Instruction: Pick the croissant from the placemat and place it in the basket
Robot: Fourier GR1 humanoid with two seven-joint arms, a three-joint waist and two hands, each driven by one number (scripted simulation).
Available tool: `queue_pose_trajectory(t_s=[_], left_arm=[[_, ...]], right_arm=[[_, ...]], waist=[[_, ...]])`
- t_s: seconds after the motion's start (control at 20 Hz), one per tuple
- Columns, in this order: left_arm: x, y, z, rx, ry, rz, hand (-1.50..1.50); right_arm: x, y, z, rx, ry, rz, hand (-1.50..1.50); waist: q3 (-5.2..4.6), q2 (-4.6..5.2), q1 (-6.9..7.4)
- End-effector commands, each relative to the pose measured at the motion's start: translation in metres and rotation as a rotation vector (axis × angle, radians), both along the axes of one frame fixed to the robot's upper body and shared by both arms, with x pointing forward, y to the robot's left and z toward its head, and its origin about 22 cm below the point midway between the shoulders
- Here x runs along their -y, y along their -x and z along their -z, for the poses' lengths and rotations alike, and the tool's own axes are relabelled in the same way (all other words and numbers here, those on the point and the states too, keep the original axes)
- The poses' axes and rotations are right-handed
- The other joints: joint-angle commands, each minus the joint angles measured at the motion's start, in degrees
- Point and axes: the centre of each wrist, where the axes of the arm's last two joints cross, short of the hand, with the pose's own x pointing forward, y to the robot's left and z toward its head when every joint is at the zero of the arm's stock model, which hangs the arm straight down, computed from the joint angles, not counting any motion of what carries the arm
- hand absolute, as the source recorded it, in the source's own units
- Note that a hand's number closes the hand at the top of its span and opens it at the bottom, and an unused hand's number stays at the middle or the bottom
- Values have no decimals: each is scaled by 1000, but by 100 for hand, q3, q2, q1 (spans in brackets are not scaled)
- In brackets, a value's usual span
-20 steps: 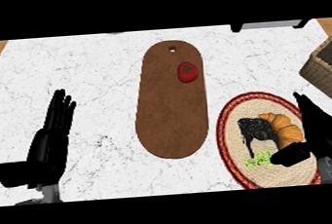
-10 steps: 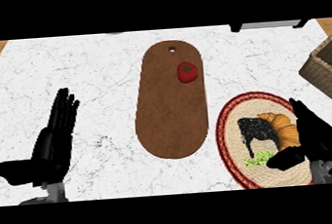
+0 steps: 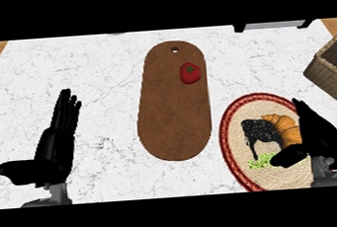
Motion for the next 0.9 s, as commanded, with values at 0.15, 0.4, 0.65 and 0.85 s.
queue_pose_trajectory(t_s=[0.15,0.4,0.65,0.85], left_arm=[[11,-1,-4,11,15,-6,0],[-11,-8,-10,10,15,1,0],[-4,7,-6,12,23,9,0],[5,3,2,9,10,-5,0]], right_arm=[[27,5,24,9,-20,15,-150],[9,-12,25,-84,40,-121,150],[13,-11,35,-82,63,-152,150],[3,-4,33,-55,90,-170,150]], waist=[[0,-1,-7],[-1,6,15],[0,1,15],[-1,-2,-1]])
